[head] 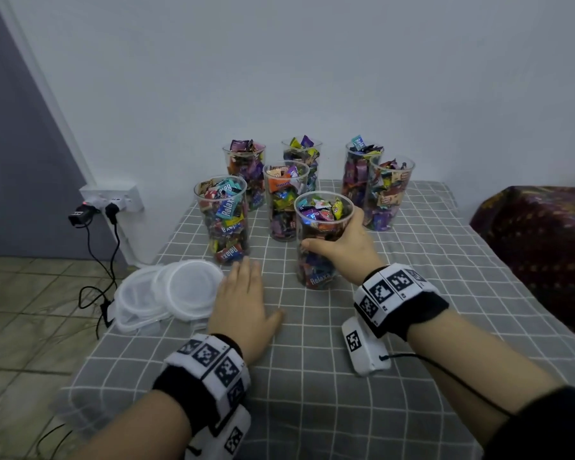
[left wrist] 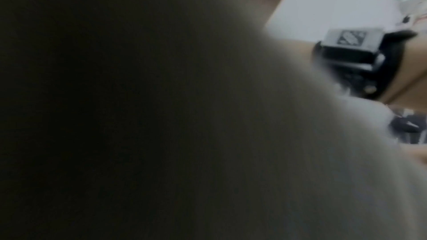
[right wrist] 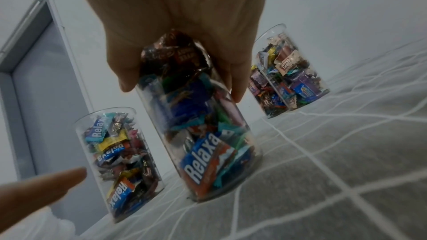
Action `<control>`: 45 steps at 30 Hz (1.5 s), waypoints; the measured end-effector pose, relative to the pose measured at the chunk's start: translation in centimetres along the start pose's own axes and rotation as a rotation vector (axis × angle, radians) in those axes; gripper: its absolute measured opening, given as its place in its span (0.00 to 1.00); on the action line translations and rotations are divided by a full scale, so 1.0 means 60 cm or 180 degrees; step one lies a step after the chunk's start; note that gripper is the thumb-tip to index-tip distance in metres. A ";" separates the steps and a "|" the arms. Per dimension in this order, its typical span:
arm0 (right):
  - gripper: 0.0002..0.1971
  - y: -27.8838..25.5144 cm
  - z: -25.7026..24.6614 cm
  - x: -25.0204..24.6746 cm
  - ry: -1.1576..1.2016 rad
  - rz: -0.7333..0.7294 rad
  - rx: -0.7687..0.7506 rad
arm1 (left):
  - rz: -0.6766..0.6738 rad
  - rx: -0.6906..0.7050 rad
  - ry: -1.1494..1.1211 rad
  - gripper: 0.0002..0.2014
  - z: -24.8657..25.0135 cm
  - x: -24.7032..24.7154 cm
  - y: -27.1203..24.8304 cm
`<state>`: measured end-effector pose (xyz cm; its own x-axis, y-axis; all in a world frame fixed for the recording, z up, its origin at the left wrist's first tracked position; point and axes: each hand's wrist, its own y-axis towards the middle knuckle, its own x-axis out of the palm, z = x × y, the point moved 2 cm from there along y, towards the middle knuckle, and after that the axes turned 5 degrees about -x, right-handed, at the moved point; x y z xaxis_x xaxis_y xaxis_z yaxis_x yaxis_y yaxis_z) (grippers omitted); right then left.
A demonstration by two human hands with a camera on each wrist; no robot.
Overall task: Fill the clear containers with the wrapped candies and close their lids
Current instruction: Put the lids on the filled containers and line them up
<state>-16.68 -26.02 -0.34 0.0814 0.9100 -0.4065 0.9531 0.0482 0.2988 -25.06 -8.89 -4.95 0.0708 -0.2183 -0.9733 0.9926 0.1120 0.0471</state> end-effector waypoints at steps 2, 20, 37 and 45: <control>0.39 -0.001 -0.001 -0.001 -0.0030 -0.0042 -0.0007 | 0.0088 -0.0068 0.0120 0.45 -0.012 -0.019 0.005; 0.39 -0.049 -0.017 -0.011 -0.0068 -0.0313 -0.0036 | -0.0469 -0.0626 0.1397 0.57 -0.102 -0.081 0.043; 0.39 -0.074 -0.025 -0.015 -0.0069 -0.0329 -0.0065 | 0.0108 0.0094 -0.0589 0.49 -0.011 -0.179 0.016; 0.39 -0.079 -0.024 -0.013 0.0091 -0.0286 -0.0027 | 0.0073 0.0905 -0.1131 0.44 0.106 -0.216 0.053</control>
<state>-21.66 -26.38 -0.21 -0.0129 0.9132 -0.4072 0.9536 0.1337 0.2696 -22.21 -11.89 9.25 0.0734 -0.5434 -0.8363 0.9745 -0.1390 0.1759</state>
